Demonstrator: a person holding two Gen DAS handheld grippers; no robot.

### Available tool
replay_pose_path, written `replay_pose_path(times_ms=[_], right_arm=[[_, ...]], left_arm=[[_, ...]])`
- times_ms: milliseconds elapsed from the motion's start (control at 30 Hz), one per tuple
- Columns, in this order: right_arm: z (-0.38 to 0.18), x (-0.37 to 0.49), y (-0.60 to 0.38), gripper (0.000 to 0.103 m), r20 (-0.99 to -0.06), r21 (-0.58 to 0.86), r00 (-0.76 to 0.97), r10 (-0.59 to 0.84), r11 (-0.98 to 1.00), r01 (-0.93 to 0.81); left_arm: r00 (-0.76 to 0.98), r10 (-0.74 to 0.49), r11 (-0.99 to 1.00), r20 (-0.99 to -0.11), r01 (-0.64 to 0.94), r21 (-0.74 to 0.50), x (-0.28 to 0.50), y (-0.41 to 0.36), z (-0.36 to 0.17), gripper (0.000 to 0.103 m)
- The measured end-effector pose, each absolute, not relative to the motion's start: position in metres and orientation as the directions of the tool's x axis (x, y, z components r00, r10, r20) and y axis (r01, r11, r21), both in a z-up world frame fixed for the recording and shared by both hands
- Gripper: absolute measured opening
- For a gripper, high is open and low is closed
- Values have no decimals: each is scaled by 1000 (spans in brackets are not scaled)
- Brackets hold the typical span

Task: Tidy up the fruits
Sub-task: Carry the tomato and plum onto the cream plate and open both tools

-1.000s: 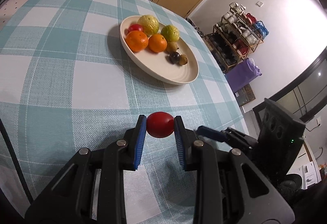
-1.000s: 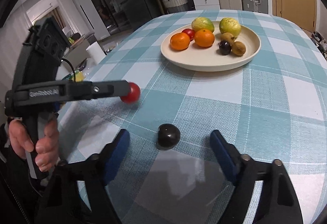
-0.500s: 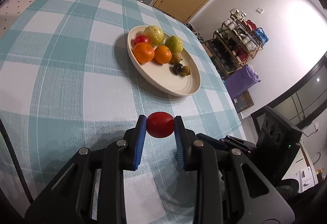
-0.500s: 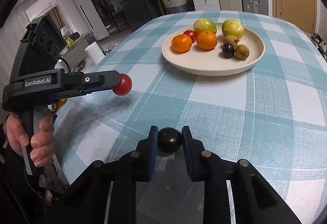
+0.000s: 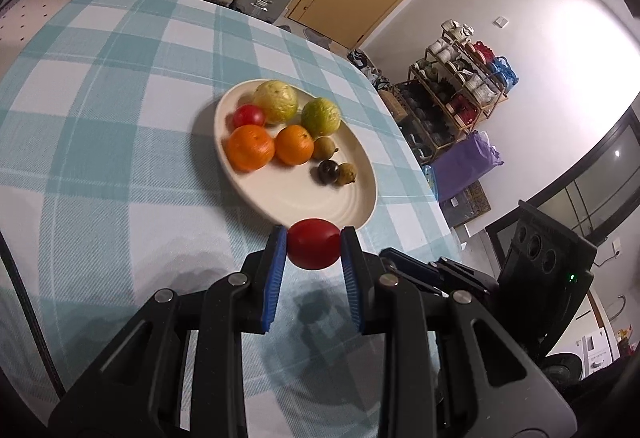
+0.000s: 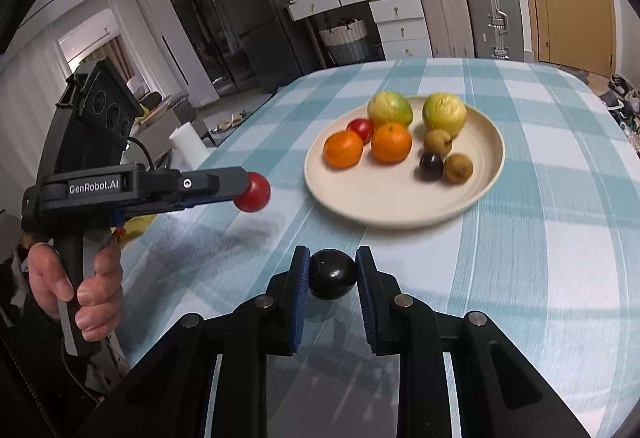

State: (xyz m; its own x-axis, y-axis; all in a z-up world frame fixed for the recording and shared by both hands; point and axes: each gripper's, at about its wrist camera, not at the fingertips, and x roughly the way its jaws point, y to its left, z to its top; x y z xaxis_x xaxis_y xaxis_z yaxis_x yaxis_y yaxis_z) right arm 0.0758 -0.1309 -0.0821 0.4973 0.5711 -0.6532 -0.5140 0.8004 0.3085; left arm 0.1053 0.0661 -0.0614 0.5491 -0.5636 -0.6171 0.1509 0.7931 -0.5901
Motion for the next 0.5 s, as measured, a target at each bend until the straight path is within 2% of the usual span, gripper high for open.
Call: replay_pose_path(times_ms=[500], right_arm=[[-78, 129, -127, 24, -644, 317, 500, 579, 797, -514]], left_arm=[[530, -577, 789, -621, 164, -592, 166, 47, -54, 24]])
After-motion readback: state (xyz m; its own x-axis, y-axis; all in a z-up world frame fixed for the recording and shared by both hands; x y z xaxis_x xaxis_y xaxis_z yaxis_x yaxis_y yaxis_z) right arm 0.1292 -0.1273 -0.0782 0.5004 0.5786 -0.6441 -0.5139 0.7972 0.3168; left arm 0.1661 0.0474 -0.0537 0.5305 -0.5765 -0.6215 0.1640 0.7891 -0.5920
